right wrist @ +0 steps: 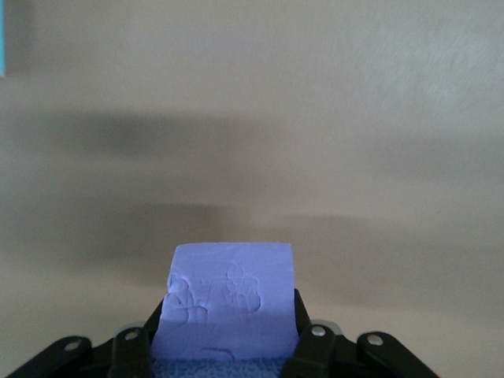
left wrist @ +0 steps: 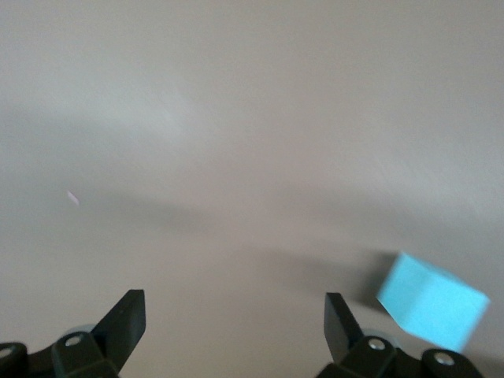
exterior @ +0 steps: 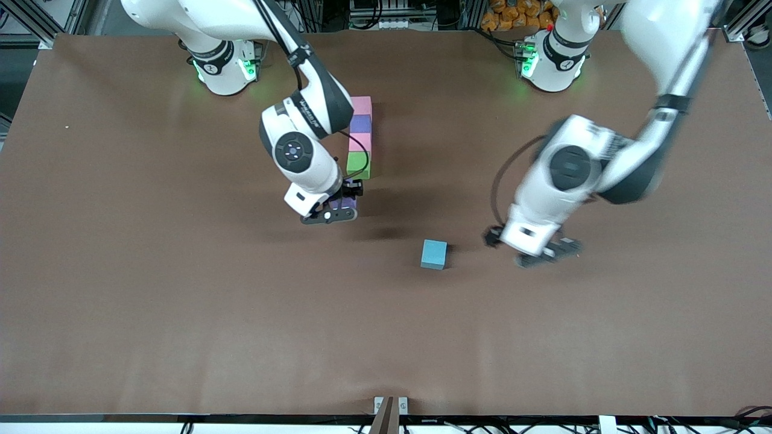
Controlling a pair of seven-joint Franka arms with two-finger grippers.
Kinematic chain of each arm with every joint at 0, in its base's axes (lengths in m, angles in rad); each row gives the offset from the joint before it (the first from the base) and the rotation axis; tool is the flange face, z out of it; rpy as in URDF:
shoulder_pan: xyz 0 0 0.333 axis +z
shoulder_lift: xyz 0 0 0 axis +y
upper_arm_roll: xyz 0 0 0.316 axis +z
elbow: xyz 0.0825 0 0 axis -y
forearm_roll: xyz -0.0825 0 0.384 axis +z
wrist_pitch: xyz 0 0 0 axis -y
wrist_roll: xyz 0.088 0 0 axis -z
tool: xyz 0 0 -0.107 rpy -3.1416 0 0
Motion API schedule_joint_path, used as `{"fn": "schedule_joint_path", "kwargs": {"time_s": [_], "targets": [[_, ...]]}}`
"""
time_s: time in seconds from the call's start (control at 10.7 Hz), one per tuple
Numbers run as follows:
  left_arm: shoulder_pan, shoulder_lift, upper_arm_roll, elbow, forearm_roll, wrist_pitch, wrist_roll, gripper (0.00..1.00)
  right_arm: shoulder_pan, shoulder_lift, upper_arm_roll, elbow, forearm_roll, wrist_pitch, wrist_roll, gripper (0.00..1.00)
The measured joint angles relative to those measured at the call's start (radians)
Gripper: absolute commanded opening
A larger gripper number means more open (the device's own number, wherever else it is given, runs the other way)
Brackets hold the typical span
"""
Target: Arrange blocks into number 1
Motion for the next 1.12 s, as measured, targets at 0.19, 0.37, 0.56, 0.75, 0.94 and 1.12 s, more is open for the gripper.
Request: {"fn": "schedule_joint_path", "kwargs": {"time_s": [0.19,0.37,0.56,0.75,0.94,1.12], "targets": [[0.076,0.000,-0.001,0.035,0.000,0.000,0.108,1.00,0.018,0.033,0.000,0.001,0.065,-0.020,0.005,0.33],[0.095,0.000,0.002,0.054,0.000,-0.001,0.149,1.00,0.036,0.054,-0.001,0.004,0.113,-0.020,0.010,0.33],[0.118,0.000,0.008,0.060,0.001,-0.032,0.196,1.00,0.053,0.069,-0.001,0.006,0.128,-0.020,0.016,0.35],[0.153,0.000,0.009,0.063,0.001,-0.083,0.256,1.00,0.057,0.079,-0.002,0.007,0.131,-0.018,0.017,0.38],[0.177,-0.001,0.009,0.063,0.001,-0.126,0.291,1.00,0.057,0.087,-0.003,0.007,0.131,-0.017,0.017,0.43],[0.191,-0.011,0.028,0.067,-0.034,-0.200,0.381,1.00,0.058,0.096,-0.004,0.007,0.131,-0.017,0.017,0.44]]}}
